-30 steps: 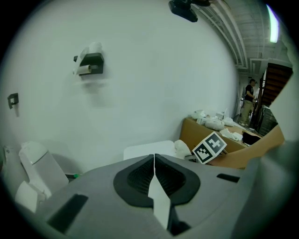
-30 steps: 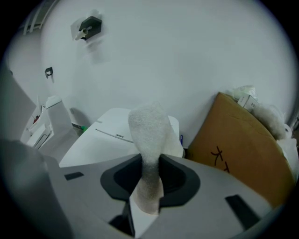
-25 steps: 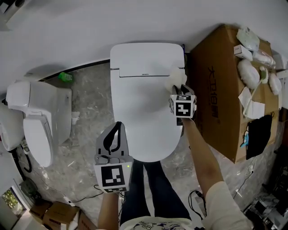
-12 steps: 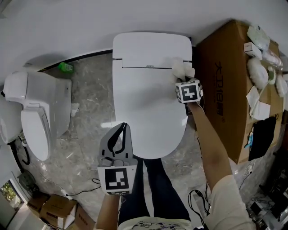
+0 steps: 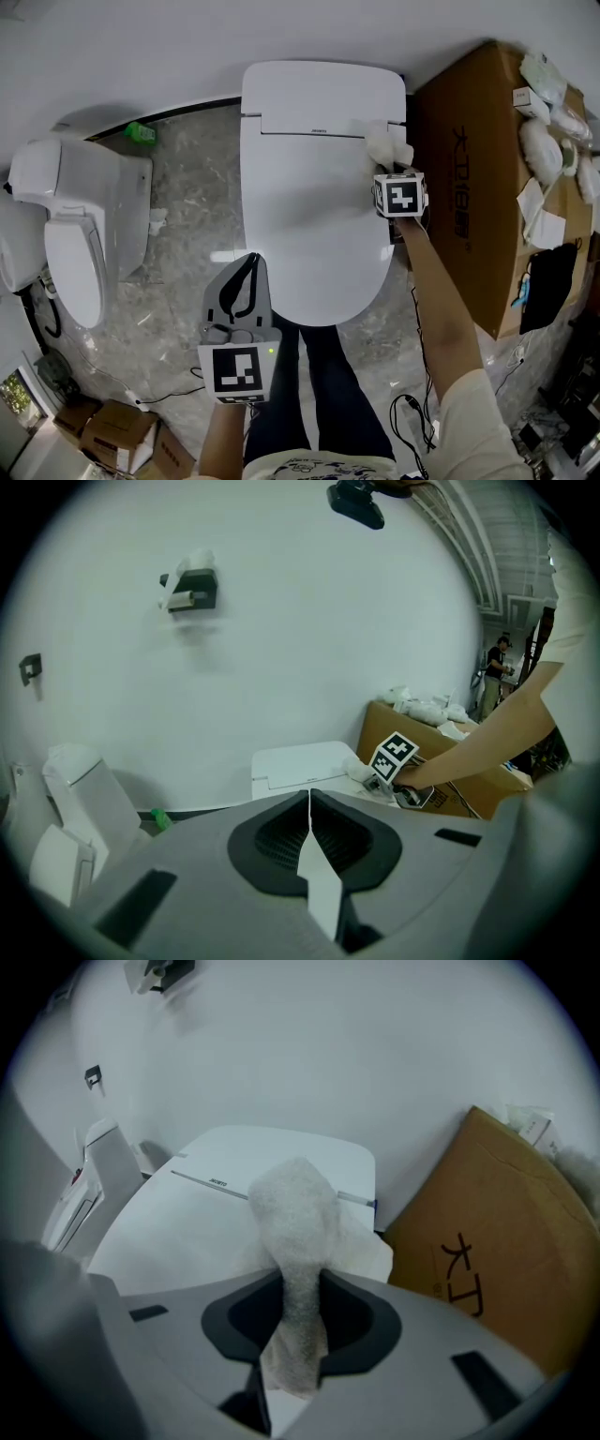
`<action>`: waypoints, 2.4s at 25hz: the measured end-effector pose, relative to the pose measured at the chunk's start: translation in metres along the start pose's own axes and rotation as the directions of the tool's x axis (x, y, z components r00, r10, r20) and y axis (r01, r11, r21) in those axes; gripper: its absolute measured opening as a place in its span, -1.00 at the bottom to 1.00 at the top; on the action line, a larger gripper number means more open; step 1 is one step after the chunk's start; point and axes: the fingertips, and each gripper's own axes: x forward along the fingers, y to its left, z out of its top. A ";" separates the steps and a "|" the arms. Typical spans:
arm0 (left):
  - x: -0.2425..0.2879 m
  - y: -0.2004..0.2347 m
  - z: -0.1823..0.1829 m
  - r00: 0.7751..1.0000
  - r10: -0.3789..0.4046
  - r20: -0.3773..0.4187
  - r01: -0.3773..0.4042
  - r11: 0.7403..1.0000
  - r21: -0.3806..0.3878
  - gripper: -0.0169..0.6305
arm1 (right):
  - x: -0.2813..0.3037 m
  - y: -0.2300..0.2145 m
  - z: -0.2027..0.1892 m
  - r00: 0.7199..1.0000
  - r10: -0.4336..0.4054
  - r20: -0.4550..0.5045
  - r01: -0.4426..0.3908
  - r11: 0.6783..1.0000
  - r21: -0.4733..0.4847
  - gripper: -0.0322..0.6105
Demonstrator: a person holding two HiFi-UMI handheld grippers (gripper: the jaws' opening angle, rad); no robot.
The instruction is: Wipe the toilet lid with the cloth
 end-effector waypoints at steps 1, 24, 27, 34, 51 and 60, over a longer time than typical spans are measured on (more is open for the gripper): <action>-0.002 0.003 -0.001 1.000 0.006 0.000 -0.006 1.000 -0.002 -0.91 | -0.002 0.002 -0.006 1.000 -0.001 0.002 0.001 1.000 0.007 -0.60; -0.052 0.010 -0.012 0.998 -0.025 0.054 0.024 1.000 0.019 -0.91 | -0.079 0.064 -0.159 0.997 0.002 -0.080 0.002 0.999 0.042 -0.60; -0.057 0.007 -0.013 0.998 -0.042 0.054 0.040 0.999 0.028 -0.91 | -0.089 0.072 -0.178 0.996 0.010 -0.091 -0.008 1.000 0.026 -0.60; -0.069 0.009 -0.017 0.997 -0.044 0.057 0.042 0.999 0.021 -0.91 | -0.109 0.092 -0.217 0.994 0.013 -0.111 -0.006 0.998 0.059 -0.60; -0.081 -0.002 -0.028 0.995 -0.074 0.064 0.073 0.997 0.017 -0.91 | -0.141 0.144 -0.280 0.988 0.015 -0.153 0.004 0.993 0.118 -0.61; -0.085 0.003 -0.034 0.996 -0.076 0.053 0.075 0.997 0.017 -0.91 | -0.152 0.178 -0.295 0.986 0.021 -0.164 -0.005 0.995 0.098 -0.61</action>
